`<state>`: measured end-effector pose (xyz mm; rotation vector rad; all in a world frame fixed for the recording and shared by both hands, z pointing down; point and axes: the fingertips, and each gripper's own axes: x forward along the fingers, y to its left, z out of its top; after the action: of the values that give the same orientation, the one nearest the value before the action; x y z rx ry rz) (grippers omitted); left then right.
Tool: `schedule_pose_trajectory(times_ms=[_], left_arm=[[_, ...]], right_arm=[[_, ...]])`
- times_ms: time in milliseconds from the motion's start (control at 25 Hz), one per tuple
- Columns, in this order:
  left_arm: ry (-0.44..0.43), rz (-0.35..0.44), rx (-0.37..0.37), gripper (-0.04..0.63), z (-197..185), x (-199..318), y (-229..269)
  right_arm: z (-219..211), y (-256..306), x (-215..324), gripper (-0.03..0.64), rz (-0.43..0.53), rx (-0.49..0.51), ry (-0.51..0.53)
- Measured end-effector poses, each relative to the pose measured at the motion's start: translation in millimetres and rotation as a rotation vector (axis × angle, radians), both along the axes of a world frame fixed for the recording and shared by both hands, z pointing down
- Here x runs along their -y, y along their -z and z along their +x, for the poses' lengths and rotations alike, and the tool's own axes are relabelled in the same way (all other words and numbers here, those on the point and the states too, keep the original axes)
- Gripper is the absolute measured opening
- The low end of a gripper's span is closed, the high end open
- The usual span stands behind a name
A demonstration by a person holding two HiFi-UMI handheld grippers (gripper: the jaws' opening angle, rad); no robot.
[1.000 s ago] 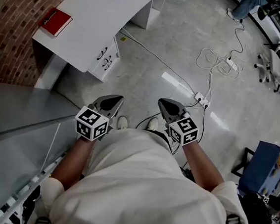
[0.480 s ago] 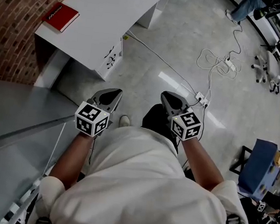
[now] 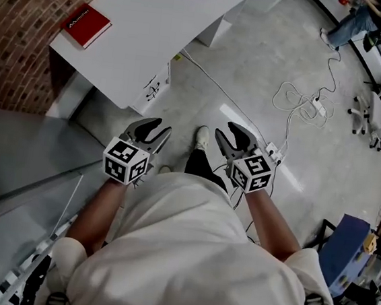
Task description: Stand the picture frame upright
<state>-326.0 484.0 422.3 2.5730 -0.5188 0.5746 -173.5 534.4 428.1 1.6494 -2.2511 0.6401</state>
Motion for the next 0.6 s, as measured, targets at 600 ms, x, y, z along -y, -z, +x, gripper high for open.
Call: schedule_pose_trajectory(times_ms=[600], left_arm=[[0.061, 0.012, 0.111, 0.137, 164, 120, 10]], right_arm=[[153, 2, 140, 0.153, 0.012, 0.028, 0.137]])
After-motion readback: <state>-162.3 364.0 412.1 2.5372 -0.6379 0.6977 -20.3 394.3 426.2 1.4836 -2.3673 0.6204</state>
